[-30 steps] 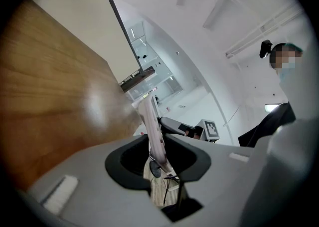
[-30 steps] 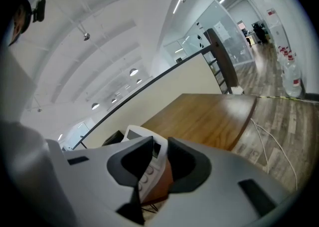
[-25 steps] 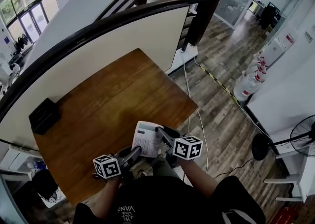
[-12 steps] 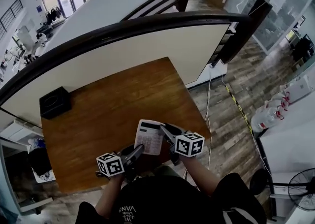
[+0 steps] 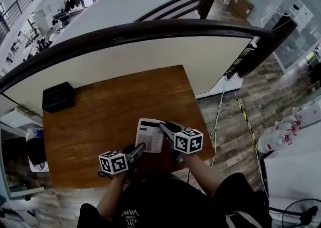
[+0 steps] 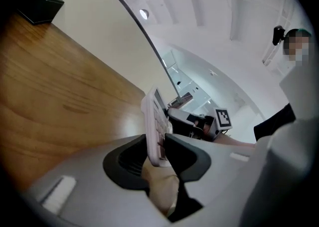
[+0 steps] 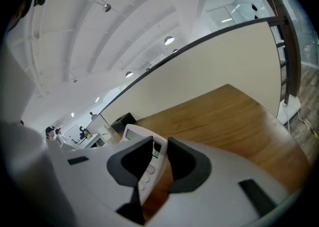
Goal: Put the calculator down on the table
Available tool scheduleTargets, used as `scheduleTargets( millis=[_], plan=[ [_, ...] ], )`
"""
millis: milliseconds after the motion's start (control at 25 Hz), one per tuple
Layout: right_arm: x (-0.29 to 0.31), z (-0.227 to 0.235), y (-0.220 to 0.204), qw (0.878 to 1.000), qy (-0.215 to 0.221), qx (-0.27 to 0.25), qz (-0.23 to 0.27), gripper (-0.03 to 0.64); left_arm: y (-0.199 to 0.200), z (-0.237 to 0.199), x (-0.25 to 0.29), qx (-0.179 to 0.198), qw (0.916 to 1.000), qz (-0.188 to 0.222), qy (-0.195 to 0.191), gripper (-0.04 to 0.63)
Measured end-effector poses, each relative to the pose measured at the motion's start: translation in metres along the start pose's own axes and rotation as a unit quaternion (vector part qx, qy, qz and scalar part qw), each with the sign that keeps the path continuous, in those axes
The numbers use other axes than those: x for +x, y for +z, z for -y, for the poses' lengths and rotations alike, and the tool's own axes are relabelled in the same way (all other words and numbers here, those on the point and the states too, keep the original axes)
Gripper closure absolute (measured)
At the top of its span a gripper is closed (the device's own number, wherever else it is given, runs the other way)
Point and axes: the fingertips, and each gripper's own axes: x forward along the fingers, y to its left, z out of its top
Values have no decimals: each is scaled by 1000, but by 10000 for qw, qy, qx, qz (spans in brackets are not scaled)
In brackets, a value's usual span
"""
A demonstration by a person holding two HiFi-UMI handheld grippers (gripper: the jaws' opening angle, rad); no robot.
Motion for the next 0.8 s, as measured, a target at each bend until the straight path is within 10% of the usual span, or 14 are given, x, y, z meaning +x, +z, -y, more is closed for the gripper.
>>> scheduleTargets(
  millis=[800],
  plan=[
    [104,64,52,9976,495,-232,-429,548,66,-65,70,344,9909,74,1302,469]
  ],
)
